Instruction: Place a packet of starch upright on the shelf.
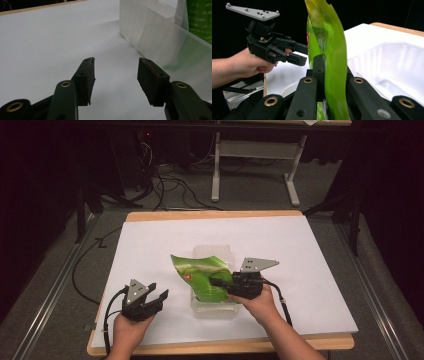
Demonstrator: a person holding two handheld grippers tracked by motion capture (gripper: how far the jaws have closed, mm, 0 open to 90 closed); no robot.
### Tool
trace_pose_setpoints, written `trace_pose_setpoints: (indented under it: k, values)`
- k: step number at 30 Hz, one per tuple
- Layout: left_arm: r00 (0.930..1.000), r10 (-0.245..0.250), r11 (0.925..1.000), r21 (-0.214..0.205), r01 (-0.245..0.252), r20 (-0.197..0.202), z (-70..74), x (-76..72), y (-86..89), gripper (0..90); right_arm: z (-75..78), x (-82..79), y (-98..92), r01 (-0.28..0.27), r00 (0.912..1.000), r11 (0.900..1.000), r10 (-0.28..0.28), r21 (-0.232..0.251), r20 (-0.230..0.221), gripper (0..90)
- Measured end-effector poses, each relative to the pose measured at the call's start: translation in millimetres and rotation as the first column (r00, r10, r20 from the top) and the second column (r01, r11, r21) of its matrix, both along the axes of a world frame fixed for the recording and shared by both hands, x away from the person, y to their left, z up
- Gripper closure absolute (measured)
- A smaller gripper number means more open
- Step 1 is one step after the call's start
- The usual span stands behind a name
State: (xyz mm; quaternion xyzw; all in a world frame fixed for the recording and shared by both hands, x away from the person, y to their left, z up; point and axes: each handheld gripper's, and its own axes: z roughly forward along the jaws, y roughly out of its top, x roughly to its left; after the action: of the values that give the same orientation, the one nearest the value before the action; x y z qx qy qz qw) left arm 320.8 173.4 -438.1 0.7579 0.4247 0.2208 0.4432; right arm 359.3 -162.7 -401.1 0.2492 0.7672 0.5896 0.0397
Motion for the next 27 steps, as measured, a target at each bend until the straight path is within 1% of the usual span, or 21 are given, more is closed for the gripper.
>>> trace_pose_setpoints:
  k: [4, 6, 9, 13, 16, 17, 18, 23, 25, 27]
  values:
    - [1.0000, 0.001, 1.0000, 0.000, -0.001, 0.001, 0.0, 0.0, 0.0, 48.6, -0.2, -0.3, 0.1, 0.005, 1.0000, 1.0000, -0.005, 0.002, -0.002, 81.3]
    - [1.0000, -0.001, 1.0000, 0.000, 0.001, 0.000, 0.0, 0.1, 0.0, 48.6, -0.1, 0.0, 0.0, 0.005, 0.9999, 0.9999, -0.005, 0.010, -0.013, 77.7]
    - [1.0000, -0.001, 1.0000, 0.001, 0.001, -0.001, -0.1, 0.1, -0.2, 48.5, 0.6, -0.2, -0.4, 0.013, 0.9999, 0.9999, -0.013, 0.004, -0.010, 71.8]
    - [1.0000, -0.004, 1.0000, 0.002, 0.004, 0.001, -0.3, 0.0, -1.1, 48.6, 2.9, -1.9, -3.3, 0.048, 0.9988, 0.9988, -0.048, -0.005, -0.008, 61.6]
    - [1.0000, -0.008, 1.0000, 0.003, 0.008, -0.002, -0.8, 0.3, -2.9, 48.6, 6.4, -7.3, -10.7, 0.076, 0.9971, 0.9970, -0.076, -0.008, 0.004, 57.4]
    - [1.0000, -0.009, 1.0000, 0.000, 0.009, -0.002, -1.1, 0.2, -4.0, 48.9, 9.2, -13.2, -17.4, 0.101, 0.9948, 0.9946, -0.100, -0.025, 0.021, 56.6]
    - [0.9999, -0.010, 0.9999, -0.001, 0.010, -0.002, -1.1, 0.0, -5.2, 48.9, 9.2, -13.2, -17.4, 0.101, 0.9948, 0.9946, -0.100, -0.025, 0.021, 56.6]
    - [0.9997, -0.024, 0.9994, -0.026, 0.024, 0.000, -0.1, -3.6, -13.0, 51.0, 14.0, -29.3, -37.3, 0.144, 0.9890, 0.9889, -0.143, -0.037, 0.040, 56.1]
    - [0.9994, -0.035, 0.9988, -0.035, 0.034, 0.000, -0.5, -5.4, -18.7, 54.1, 13.5, -37.3, -45.4, 0.164, 0.9855, 0.9850, -0.161, -0.054, 0.052, 57.1]
    - [0.9989, -0.047, 0.9983, -0.036, 0.047, -0.004, -1.2, -6.5, -23.7, 57.5, 11.5, -42.4, -51.2, 0.184, 0.9821, 0.9805, -0.181, -0.068, 0.053, 59.0]
